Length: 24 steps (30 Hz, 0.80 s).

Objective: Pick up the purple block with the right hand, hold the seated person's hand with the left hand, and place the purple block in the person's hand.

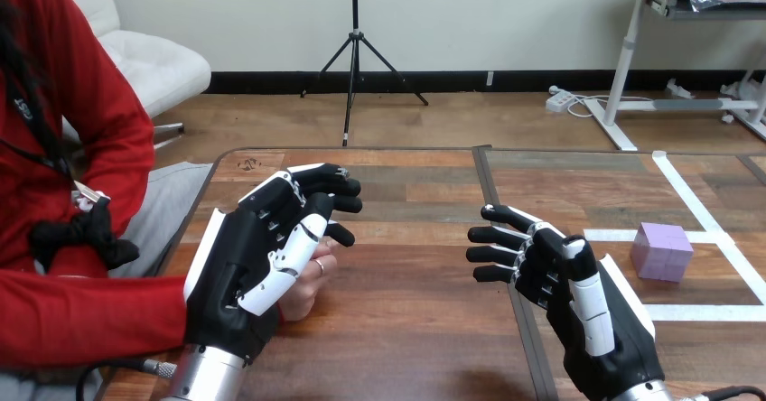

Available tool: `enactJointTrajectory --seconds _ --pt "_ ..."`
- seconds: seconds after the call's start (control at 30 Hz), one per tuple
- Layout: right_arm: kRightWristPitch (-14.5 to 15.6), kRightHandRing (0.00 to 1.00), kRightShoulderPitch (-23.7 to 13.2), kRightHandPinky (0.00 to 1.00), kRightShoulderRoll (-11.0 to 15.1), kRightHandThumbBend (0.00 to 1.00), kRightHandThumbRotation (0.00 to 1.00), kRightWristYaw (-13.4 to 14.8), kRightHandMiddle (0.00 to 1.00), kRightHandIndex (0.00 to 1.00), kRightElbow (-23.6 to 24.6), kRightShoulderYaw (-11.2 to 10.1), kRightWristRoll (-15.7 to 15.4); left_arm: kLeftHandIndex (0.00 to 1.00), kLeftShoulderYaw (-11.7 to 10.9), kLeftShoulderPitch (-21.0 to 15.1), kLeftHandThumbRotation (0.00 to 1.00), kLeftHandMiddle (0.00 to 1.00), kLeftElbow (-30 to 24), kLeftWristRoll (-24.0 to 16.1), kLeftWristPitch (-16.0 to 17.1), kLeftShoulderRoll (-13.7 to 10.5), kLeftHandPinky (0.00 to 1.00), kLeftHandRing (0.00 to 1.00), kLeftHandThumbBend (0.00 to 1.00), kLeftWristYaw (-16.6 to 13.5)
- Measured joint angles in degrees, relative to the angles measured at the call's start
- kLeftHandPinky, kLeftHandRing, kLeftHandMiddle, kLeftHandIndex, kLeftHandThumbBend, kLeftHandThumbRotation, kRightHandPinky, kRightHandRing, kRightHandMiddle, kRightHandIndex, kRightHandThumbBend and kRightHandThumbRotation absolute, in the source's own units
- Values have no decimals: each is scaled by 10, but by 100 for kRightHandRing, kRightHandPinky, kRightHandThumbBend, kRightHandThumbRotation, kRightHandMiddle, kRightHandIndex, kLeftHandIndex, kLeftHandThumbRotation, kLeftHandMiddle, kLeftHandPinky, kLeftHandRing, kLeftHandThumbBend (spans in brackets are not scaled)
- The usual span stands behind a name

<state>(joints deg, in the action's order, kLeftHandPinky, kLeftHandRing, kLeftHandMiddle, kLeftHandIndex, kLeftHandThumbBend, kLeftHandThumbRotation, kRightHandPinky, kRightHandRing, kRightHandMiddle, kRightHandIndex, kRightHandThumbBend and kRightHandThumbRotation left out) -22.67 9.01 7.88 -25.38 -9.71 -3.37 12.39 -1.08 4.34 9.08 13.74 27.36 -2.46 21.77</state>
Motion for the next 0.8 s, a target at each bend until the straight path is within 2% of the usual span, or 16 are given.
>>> enactJointTrajectory --seconds 0.5,0.8 --pt "-6 74 -9 69 14 85 100 -2 77 82 -27 -11 3 59 -13 1 35 63 10 0 5 -1 40 59 37 -2" --pt "-11 75 -9 70 16 86 100 -3 77 81 -37 -20 2 59 -23 1 32 63 10 2 13 -4 39 59 39 -2"
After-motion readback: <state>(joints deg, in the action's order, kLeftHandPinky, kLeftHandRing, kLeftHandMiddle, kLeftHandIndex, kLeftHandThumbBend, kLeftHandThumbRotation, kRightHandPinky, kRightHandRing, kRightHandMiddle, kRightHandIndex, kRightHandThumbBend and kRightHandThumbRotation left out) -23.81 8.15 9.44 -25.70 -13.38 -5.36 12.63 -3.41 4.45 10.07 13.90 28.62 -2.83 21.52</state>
